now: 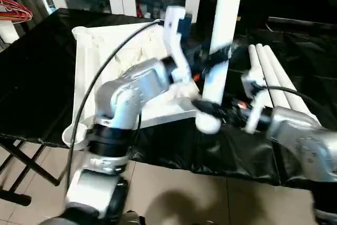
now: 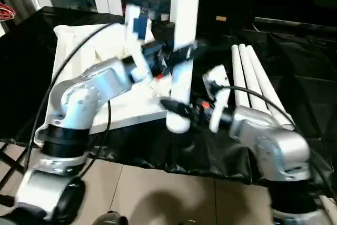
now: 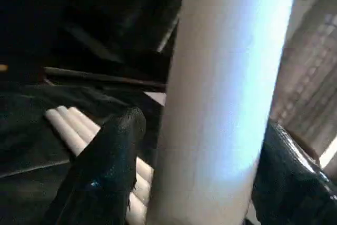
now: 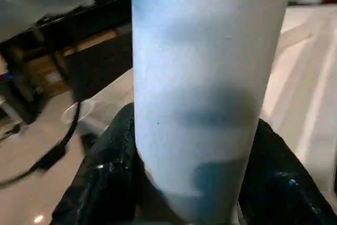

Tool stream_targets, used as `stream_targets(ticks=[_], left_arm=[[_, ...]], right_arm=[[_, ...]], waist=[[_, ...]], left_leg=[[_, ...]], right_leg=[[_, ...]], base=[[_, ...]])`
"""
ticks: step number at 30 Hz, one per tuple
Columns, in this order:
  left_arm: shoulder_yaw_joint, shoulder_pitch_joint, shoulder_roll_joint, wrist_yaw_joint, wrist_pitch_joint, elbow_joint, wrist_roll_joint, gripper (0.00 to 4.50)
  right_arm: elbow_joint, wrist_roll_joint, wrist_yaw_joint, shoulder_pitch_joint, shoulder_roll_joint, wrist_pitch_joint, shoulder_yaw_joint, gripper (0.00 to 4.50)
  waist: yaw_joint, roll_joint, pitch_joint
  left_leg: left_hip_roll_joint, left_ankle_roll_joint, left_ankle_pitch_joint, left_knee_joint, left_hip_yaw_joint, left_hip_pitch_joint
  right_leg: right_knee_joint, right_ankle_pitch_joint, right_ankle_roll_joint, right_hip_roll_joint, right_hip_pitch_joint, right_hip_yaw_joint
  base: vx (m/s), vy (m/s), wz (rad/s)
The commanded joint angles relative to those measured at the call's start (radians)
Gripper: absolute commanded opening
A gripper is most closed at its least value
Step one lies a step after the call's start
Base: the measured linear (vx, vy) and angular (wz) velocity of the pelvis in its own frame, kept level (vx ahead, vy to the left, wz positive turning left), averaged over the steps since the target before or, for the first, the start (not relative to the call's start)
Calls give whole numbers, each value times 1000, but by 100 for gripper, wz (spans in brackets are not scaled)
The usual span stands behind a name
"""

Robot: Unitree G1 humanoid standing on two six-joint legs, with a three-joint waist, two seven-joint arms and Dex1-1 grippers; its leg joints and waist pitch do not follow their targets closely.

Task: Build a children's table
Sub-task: Pick table leg

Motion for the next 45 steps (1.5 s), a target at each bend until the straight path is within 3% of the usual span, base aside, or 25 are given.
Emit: stream_targets(ticks=[1, 6, 12, 18, 21, 28, 29, 35, 36, 39, 45], left_arm=[[7, -11, -17, 46, 12, -19, 11, 286], [42, -17, -56, 123, -3, -2, 2, 265], [52, -15, -64, 137, -8, -3, 0, 205], [52, -19, -58, 131, -12, 3, -20, 191], [39, -18, -46, 111, -12, 10, -15, 190], [-17, -21, -7, 46, -28, 13, 23, 184], [-36, -22, 5, 27, -31, 9, 31, 184], [-99, -31, 47, -46, -34, 5, 56, 184], [-99, -31, 47, -46, -34, 5, 56, 184], [-118, -36, 57, -69, -40, 11, 64, 184], [-143, -41, 71, -104, -51, 11, 71, 184]], right_arm=[[-5, -14, -26, -10, 0, -15, -13, 194], [0, -20, -36, -14, 3, -22, -14, 194], [12, -39, -48, -25, -2, -26, -14, 194], [39, -53, -42, -41, -20, -33, -14, 194], [61, -27, -14, -55, -32, -16, -28, 266], [74, -23, 60, -63, -89, -15, -26, 315], [80, -23, 88, -65, -113, -10, -24, 322], [93, 36, 187, -82, -180, 39, -31, 323], [93, 36, 187, -82, -180, 39, -31, 323], [94, 43, 222, -82, -203, 55, -16, 323], [111, 26, 243, -83, -226, 76, 21, 323]], waist=[[4, -18, -91], [3, -19, -91], [2, -22, -91], [2, -24, -90], [3, -24, -91], [6, -27, -92], [5, -32, -91], [5, -31, -90], [3, -38, -90], [6, -35, -90], [5, -40, -90]], left_leg=[[45, 42, -37, -60, -15, 9], [42, 42, -44, -59, -16, 9], [42, 46, -39, -60, -16, 8], [42, 46, -44, -60, -15, 8], [42, 51, -37, -59, -15, 8], [43, 65, -26, -58, -15, 7], [42, 65, -34, -58, -14, 8], [43, 67, -36, -58, -14, 7], [43, 68, -35, -57, -13, 7], [44, 72, -29, -57, -13, 8], [45, 68, -33, -57, -13, 8]], right_leg=[[-76, -99, -208, -79, 67, 49], [-78, -111, -192, -77, 66, 48], [-79, -120, -182, -77, 66, 47], [-81, -144, -172, -78, 63, 48], [-80, -128, -174, -77, 64, 47], [-77, -107, -183, -78, 64, 48], [-79, -120, -181, -78, 64, 47], [-80, -149, -174, -79, 64, 47], [-81, -149, -175, -79, 65, 47], [-78, -141, -183, -79, 64, 47], [-80, -160, -182, -80, 63, 46]], base=[[0, 0, 0], [0, 0, 0], [0, 0, 0], [0, 0, 0], [0, 0, 0], [0, 0, 0], [0, 0, 0], [0, 0, 0], [0, 0, 0], [0, 0, 0], [0, 0, 0]])
